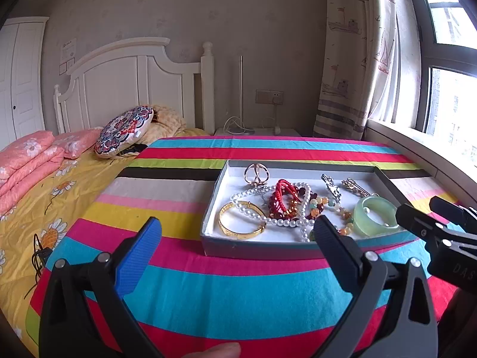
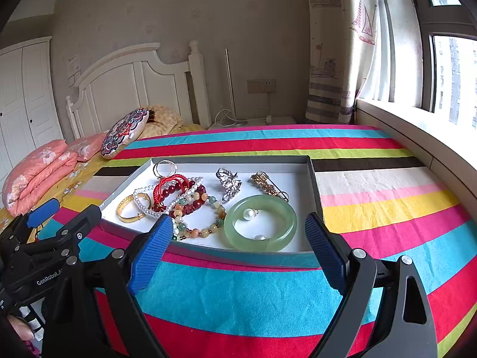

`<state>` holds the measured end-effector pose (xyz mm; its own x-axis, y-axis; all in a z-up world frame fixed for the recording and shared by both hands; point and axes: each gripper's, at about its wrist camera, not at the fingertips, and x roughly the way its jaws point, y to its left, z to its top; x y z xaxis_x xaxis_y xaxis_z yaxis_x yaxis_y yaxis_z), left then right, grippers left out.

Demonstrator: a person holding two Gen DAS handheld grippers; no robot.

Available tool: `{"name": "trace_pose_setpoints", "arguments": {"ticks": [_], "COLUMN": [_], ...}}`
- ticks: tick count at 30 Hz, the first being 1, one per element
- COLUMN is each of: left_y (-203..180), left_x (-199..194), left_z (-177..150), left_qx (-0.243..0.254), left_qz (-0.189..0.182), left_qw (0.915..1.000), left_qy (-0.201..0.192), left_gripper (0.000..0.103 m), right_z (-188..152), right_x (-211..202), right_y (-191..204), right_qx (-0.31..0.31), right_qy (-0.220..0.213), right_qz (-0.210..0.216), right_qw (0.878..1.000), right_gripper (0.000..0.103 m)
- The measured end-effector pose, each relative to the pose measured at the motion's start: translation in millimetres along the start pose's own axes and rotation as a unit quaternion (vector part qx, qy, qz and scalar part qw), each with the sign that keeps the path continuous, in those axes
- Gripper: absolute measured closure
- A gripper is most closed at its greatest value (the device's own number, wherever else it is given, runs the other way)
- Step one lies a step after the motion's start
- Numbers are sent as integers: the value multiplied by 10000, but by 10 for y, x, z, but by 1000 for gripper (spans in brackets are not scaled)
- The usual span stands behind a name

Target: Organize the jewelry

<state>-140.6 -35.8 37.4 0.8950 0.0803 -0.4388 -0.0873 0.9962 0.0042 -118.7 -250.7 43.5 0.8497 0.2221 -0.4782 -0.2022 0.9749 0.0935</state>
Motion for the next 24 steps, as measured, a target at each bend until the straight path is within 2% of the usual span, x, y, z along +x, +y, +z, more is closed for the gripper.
{"name": "trace_pose_setpoints", "arguments": {"ticks": [24], "left_y": [-50], "left_x": [-17], "left_z": [-4], "left_qx": [134], "left_qz": [-95], "left_qw": [9998], "left_qy": [-59], "left_gripper": [2], "right_z": [-11], "right_x": [2], "right_y": [10], "right_qx": [-13], "right_qy": [14], "right_qz": [8], "right_qw": [10000], "right_gripper": [17]}}
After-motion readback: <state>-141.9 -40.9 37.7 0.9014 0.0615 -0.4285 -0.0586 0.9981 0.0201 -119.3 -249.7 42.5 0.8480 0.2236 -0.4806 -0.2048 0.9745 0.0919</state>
